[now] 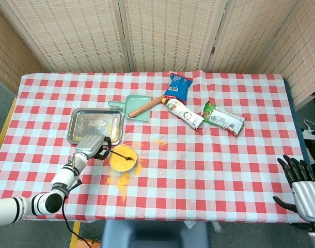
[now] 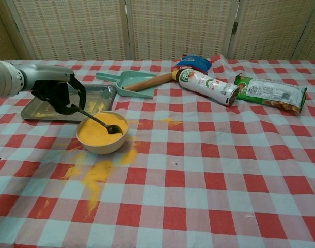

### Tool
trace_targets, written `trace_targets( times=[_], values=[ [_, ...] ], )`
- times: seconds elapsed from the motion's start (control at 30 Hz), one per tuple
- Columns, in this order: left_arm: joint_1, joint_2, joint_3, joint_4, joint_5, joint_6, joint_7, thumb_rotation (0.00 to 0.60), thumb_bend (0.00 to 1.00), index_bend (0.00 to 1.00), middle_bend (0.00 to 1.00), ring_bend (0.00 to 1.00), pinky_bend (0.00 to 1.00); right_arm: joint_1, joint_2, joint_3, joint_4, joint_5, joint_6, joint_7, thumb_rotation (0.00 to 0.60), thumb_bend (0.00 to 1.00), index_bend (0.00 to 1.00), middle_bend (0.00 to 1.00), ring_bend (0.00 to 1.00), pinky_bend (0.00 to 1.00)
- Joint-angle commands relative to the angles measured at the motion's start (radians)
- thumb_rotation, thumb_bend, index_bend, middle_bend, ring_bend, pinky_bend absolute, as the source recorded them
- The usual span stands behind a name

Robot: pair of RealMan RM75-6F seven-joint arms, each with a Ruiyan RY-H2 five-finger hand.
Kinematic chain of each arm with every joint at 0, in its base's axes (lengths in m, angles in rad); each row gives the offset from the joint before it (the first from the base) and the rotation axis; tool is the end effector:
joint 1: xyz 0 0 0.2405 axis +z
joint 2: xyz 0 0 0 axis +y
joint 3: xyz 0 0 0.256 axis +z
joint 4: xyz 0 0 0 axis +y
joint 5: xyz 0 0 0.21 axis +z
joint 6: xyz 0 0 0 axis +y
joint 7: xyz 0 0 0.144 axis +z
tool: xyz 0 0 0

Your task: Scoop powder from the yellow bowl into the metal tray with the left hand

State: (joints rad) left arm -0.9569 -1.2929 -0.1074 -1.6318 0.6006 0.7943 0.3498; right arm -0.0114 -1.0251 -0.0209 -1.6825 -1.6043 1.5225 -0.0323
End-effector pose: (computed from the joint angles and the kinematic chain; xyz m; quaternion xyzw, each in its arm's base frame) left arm -0.1519 0.3745 0.0331 -0.7177 -0.4908 -0.2700 0.4136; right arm -0.3088 -0.1357 0.1720 0.6221 -0.3884 0.3530 0.5810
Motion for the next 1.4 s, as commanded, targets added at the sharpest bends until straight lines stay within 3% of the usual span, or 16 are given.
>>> trace_targets(
  times=[0.03,0.4,0.8,1.03,1.4],
  values=[
    [-0.001,-0.004,0.001,0.005,-0.004,0.001,-0.001,0.6,0.46,0.51,1.0,1.0,1.0,0.0,0.0,0.0,0.0,0.0,0.0,0.0,0.6,0.04,0.0,0.0,0.0,0.0],
    [-0.001,0.0,0.006,0.01,-0.005,0.0,-0.009,0.6,0.46,0.55,1.0,1.0,1.0,0.0,-0.002,0.0,-0.002,0.001,-0.002,-0.007,0.6,0.04,0.0,0.0,0.0,0.0],
    [0.009,-0.015,0.005,0.019,0.01,0.026,-0.017,0.6,0.48,0.69,1.0,1.0,1.0,-0.001,-0.001,0.001,-0.002,0.001,0.001,-0.004,0.6,0.04,0.0,0.0,0.0,0.0],
    [0.055,-0.015,-0.025,-0.009,0.085,0.103,-0.073,0.6,0.59,0.88,1.0,1.0,1.0,0.001,-0.001,0.0,-0.002,-0.001,-0.001,-0.003,0.6,0.04,0.0,0.0,0.0,0.0],
    [0.156,-0.055,-0.056,-0.04,0.259,0.285,-0.153,0.6,0.66,0.9,1.0,1.0,1.0,-0.005,0.003,-0.005,-0.004,-0.014,0.012,0.004,0.6,0.04,0.0,0.0,0.0,0.0]
  ],
)
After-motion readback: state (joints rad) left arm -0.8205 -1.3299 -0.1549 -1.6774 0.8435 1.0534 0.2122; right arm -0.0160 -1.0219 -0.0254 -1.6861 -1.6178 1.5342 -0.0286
